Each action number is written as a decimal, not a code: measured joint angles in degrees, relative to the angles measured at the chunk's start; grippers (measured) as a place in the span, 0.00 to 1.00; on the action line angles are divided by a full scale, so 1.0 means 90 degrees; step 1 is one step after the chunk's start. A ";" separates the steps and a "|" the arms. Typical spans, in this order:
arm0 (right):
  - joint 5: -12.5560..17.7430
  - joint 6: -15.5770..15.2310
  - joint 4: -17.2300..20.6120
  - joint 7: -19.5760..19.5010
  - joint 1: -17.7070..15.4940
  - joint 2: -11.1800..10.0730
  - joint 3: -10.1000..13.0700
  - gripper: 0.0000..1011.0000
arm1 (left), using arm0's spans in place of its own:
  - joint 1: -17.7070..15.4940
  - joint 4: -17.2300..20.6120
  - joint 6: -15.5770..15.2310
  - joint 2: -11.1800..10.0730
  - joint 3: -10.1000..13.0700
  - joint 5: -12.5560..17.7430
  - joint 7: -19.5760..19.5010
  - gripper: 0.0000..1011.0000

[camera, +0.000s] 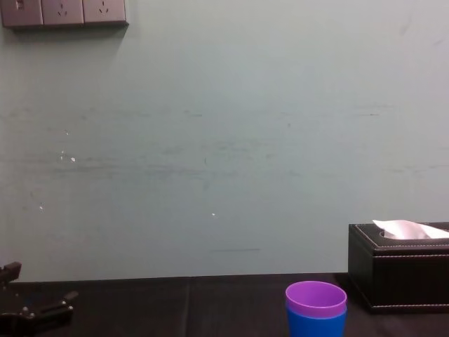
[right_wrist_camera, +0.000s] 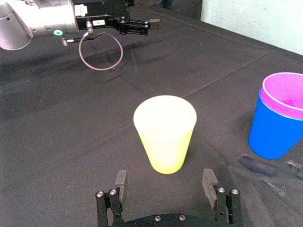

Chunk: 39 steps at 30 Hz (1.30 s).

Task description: Stack the three plastic cups sequentially using one hand.

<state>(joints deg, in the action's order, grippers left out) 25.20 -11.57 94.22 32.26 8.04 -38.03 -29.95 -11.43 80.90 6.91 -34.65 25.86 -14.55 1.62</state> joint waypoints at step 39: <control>-0.0199 -0.0186 -0.0319 -0.0026 0.0523 0.0462 -0.0255 0.99 | 0.0000 0.0000 0.0000 0.0000 0.0000 0.0000 0.0000 1.00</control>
<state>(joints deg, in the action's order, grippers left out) 23.41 -13.25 91.34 32.02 12.74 -33.88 -32.24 -11.43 80.90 6.91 -34.64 25.86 -14.55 1.62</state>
